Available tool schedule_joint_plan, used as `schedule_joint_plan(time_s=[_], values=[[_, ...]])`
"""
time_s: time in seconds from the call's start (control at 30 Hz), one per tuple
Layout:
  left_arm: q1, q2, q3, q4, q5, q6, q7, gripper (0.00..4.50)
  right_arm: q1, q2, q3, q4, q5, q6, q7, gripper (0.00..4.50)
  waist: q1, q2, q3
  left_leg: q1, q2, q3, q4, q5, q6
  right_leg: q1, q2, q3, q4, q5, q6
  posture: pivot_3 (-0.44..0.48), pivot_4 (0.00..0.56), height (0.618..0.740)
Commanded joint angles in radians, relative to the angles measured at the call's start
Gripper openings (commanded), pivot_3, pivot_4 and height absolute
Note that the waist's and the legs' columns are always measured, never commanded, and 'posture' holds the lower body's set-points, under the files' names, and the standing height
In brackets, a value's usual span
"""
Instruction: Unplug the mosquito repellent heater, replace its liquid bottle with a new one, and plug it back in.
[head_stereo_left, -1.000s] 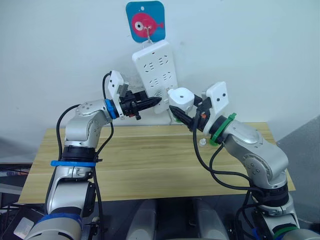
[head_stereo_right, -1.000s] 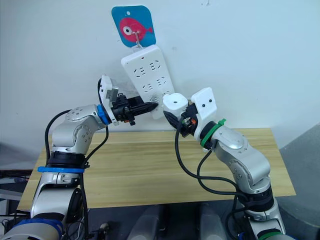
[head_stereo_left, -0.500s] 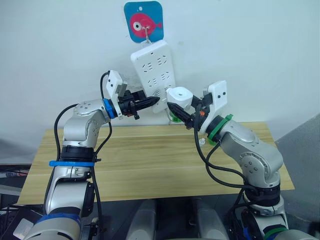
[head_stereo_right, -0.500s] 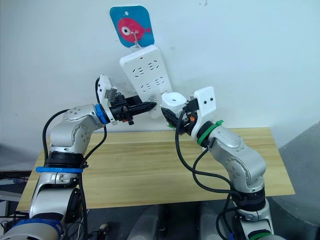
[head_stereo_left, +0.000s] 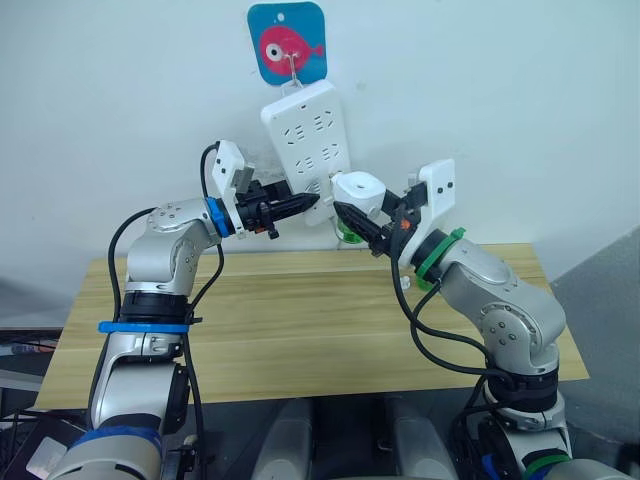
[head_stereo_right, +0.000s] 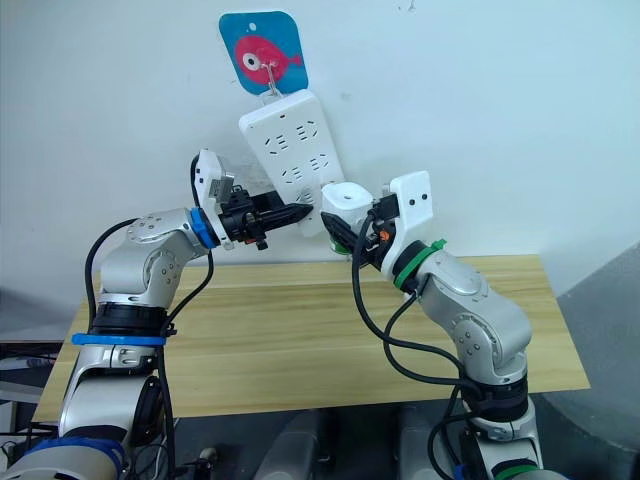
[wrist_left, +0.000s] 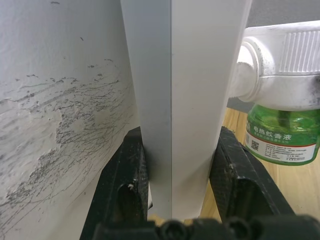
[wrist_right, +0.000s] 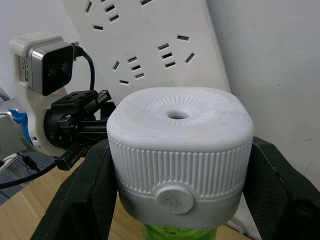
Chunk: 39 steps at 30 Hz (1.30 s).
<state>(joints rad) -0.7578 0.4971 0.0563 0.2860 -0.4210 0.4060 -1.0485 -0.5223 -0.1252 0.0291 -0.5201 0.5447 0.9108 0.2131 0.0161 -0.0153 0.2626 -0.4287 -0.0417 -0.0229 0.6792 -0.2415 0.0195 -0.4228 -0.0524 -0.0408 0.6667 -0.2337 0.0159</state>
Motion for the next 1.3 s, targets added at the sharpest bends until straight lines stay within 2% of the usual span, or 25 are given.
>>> schedule_joint_plan(time_s=[0.03,0.33,0.8,1.3], values=[[0.004,-0.015,-0.011,-0.027,-0.011,0.001,-0.011,1.36,-0.036,0.005,0.014,-0.031,0.006,-0.016,-0.001,3.05,0.000,0.000,0.000,0.000,0.000,0.000,0.000,0.000,0.000,0.000,0.000,0.000,0.000,0.000,0.000,0.084,0.223,0.740],[0.012,-0.012,-0.010,-0.039,-0.012,0.004,-0.010,1.36,-0.020,-0.063,0.072,-0.026,-0.054,-0.009,0.011,3.05,0.001,0.000,0.000,0.000,0.000,0.000,0.000,0.000,0.000,0.000,0.000,0.000,0.000,0.000,0.000,0.088,0.220,0.740],[0.015,-0.009,-0.011,-0.041,-0.011,0.005,-0.011,1.36,0.022,-0.105,0.046,-0.076,-0.020,0.026,0.021,3.05,0.004,0.000,0.000,0.000,0.000,0.000,-0.001,0.000,0.000,0.000,0.000,0.000,-0.001,0.000,0.000,0.087,0.218,0.740],[0.017,-0.008,-0.009,-0.040,-0.010,0.003,-0.011,1.36,0.001,-0.077,0.007,-0.071,-0.017,0.014,0.002,3.05,0.003,0.000,0.000,0.000,0.000,0.000,-0.001,0.000,0.000,0.000,0.000,0.000,-0.002,0.000,0.000,0.084,0.228,0.740]])
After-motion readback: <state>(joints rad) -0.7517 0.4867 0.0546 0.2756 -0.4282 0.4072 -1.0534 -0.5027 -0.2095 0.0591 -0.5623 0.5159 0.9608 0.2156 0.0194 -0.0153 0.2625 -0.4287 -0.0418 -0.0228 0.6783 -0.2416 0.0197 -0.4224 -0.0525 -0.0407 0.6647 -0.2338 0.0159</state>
